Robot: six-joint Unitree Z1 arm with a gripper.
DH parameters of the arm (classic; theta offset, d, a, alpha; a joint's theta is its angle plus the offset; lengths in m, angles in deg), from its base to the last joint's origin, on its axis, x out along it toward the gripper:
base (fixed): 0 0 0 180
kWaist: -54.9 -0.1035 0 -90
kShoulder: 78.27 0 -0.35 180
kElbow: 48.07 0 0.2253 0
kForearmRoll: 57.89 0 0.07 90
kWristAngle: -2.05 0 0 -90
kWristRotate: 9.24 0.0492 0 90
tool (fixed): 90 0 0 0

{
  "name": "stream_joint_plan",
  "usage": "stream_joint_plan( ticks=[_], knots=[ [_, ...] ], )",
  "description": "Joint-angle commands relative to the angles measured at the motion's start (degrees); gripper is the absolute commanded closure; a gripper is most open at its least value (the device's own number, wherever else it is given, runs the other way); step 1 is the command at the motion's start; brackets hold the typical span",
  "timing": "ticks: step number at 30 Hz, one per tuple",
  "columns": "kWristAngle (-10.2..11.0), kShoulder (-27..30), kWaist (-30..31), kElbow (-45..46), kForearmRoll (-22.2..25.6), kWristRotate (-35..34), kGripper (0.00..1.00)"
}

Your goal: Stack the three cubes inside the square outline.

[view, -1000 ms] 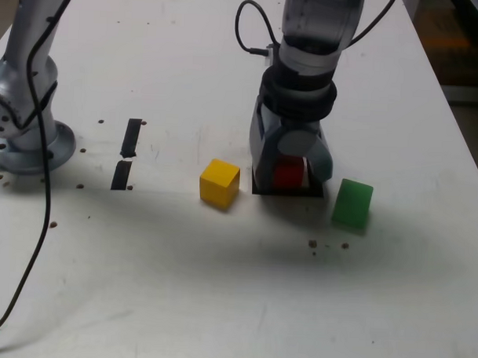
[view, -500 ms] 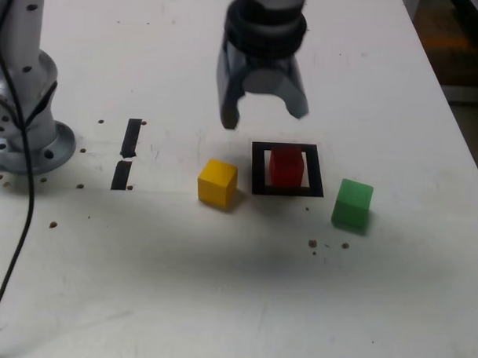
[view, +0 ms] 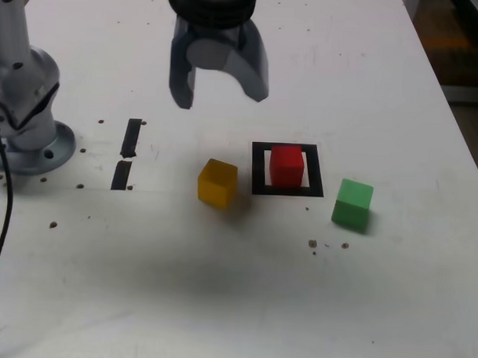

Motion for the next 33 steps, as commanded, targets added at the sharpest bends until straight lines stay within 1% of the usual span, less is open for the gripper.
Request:
stream_joint_plan(
  ticks=[1, 4, 8, 15, 18, 28, 33],
  knots=[
    [-0.57, 0.79, 1.61, 0.79, -0.24, 0.70, 0.17],
    [-1.10, 1.04, 3.72, 2.01, -0.94, 1.49, 0.17],
    [-1.66, 1.00, 6.05, 3.25, -3.20, 2.60, 0.15],
    [-2.64, 0.20, 8.42, 5.67, -8.59, 3.23, 0.04],
    [-2.76, -0.13, 8.70, 7.02, -10.38, 3.22, 0.01],
    [-3.75, -1.03, 9.02, 12.23, -14.34, 3.30, 0.01],
    [-3.94, -2.12, 9.08, 14.29, -17.67, 3.91, 0.01]
  ],
)
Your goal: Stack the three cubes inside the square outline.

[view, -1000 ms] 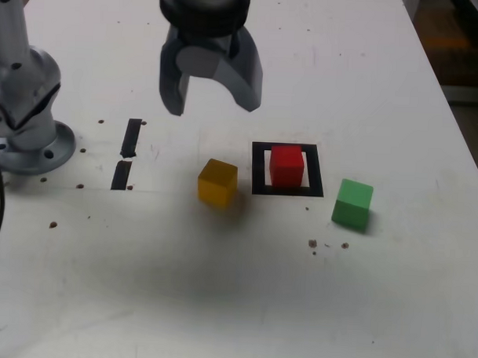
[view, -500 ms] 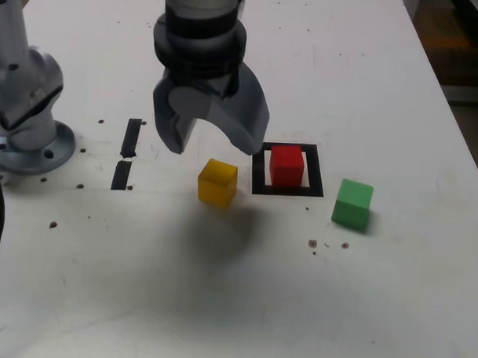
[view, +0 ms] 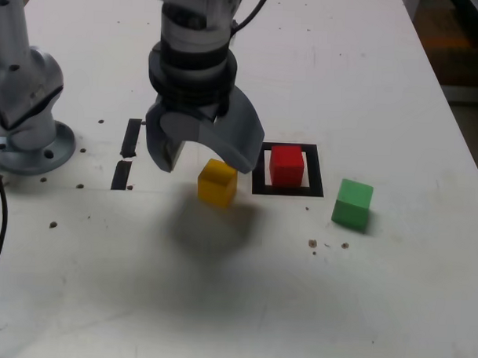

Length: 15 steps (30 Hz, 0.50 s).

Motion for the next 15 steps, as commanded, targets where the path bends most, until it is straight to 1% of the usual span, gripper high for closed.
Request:
stream_joint_plan(
  ticks=[1, 8, 15],
  knots=[
    [-0.10, -0.91, 0.15, 0.70, -1.63, 0.40, 0.02],
    [-0.51, -2.99, 0.15, 2.78, -7.56, 1.34, 0.02],
    [-1.86, -4.40, 0.15, 5.24, -12.06, 2.18, 0.03]
  ],
)
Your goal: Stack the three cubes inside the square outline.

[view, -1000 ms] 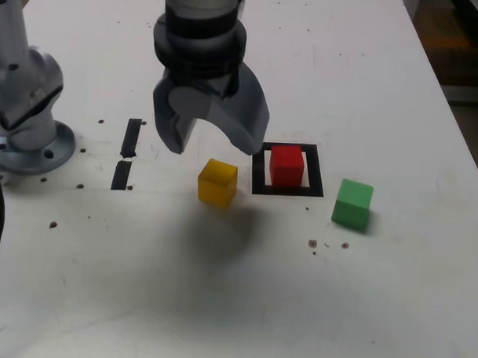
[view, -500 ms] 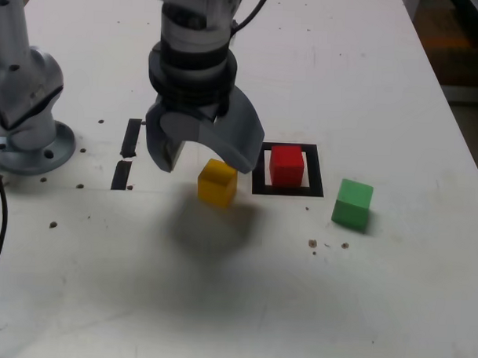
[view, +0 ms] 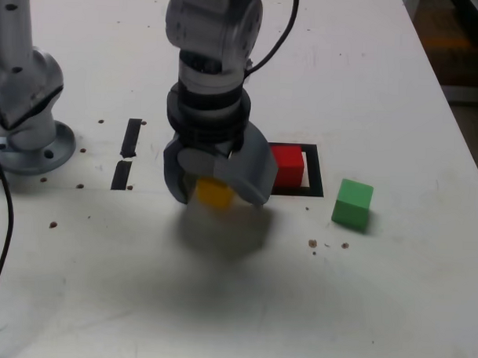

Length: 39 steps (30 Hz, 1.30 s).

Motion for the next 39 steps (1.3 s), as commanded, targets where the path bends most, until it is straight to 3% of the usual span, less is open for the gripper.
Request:
stream_joint_plan(
  ticks=[1, 7, 12, 20, 28, 34, 39],
  knots=[
    [-0.40, -0.21, 0.15, 0.59, -0.80, 0.26, 0.03],
    [-1.07, -0.25, 0.15, 1.69, -1.49, 0.44, 0.08],
    [-1.67, -0.32, 0.11, 2.09, -1.42, 0.64, 0.17],
    [-2.82, -0.32, -0.17, 2.48, -1.32, 1.04, 0.49],
    [-3.16, -0.38, -0.29, 2.32, -3.53, 1.80, 0.71],
    [-2.99, 0.08, -0.29, 2.42, -3.77, 1.63, 0.74],
    [-0.88, 2.04, -0.30, 0.76, 1.11, -1.76, 0.74]
  ],
)
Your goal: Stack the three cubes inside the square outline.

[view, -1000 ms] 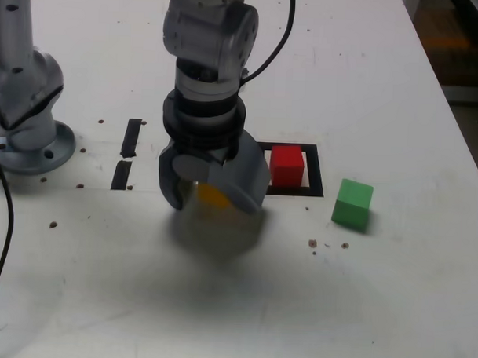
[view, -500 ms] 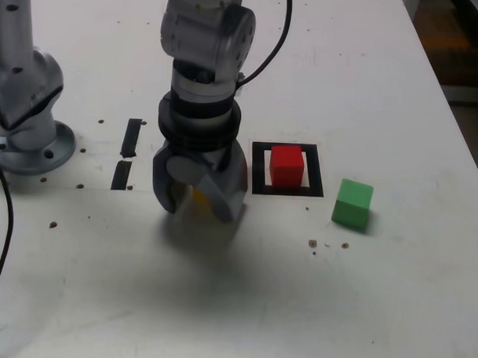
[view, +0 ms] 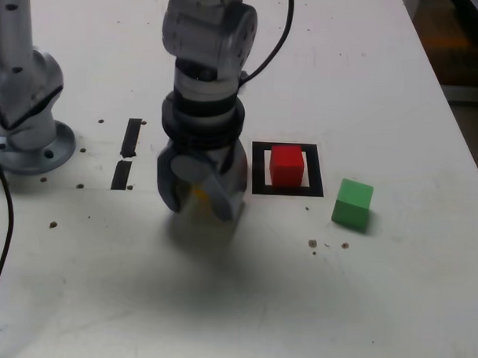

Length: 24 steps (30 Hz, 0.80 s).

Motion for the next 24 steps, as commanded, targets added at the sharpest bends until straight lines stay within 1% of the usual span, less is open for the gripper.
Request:
stream_joint_plan(
  ticks=[1, 4, 8, 11, 16, 20, 24],
  knots=[
    [1.24, 1.80, -0.09, -1.39, 3.01, -1.91, 0.74],
    [2.81, 3.47, -0.26, -3.57, 8.24, -5.00, 0.74],
    [3.80, 5.00, -1.02, -6.90, 13.54, -7.37, 0.74],
    [3.89, 5.36, -1.86, -9.71, 15.55, -7.67, 0.74],
    [3.62, 4.77, -3.65, -14.22, 17.60, -7.77, 0.74],
    [3.08, 3.06, -5.57, -18.11, 19.48, -7.73, 0.74],
    [2.76, 0.47, -7.14, -23.87, 22.50, -6.75, 0.74]
  ],
)
